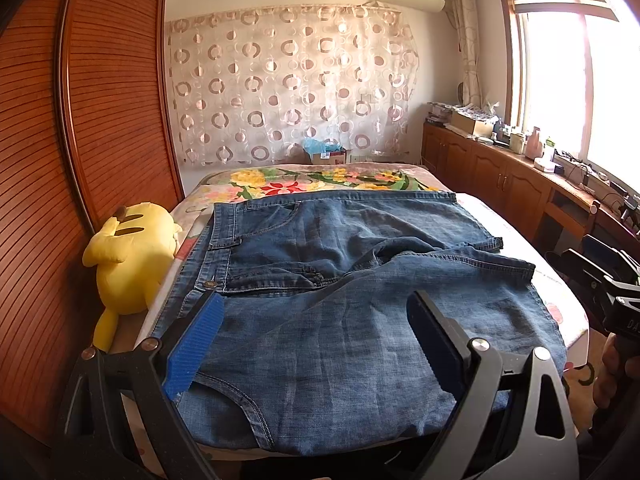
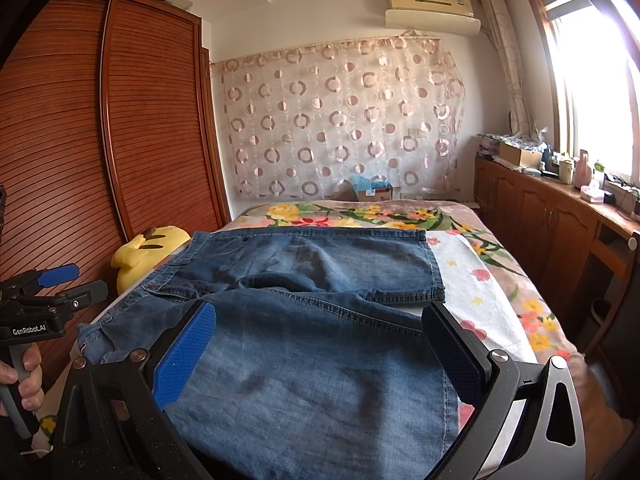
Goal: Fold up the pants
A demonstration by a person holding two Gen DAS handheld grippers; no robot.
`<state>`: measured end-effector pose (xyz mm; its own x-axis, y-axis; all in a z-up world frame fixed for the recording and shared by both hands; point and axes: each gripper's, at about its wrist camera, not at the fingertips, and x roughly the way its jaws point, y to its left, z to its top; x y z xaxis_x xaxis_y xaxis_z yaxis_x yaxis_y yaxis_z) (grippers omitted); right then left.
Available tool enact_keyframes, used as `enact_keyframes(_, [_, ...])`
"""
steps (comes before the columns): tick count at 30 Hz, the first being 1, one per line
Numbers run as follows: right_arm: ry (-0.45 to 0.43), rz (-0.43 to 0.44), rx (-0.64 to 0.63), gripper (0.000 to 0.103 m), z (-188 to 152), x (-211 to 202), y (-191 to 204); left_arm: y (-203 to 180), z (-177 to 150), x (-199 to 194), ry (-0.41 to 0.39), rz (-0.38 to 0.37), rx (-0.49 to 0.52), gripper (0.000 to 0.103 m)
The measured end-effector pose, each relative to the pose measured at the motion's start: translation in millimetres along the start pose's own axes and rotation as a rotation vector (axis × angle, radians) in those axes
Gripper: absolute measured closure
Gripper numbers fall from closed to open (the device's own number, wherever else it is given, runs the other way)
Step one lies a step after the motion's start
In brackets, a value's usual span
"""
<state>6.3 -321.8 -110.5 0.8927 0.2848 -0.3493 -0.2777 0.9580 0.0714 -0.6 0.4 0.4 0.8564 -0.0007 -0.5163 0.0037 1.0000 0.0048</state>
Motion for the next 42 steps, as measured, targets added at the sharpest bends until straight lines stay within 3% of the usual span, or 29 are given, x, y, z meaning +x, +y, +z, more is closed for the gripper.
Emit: enact_keyframes(42, [0.000, -0.015, 0.011, 0.000, -1.2, -5.0, -0.6, -2.5, 7.3, -4.1, -0.009, 0.002, 0.002, 0.009])
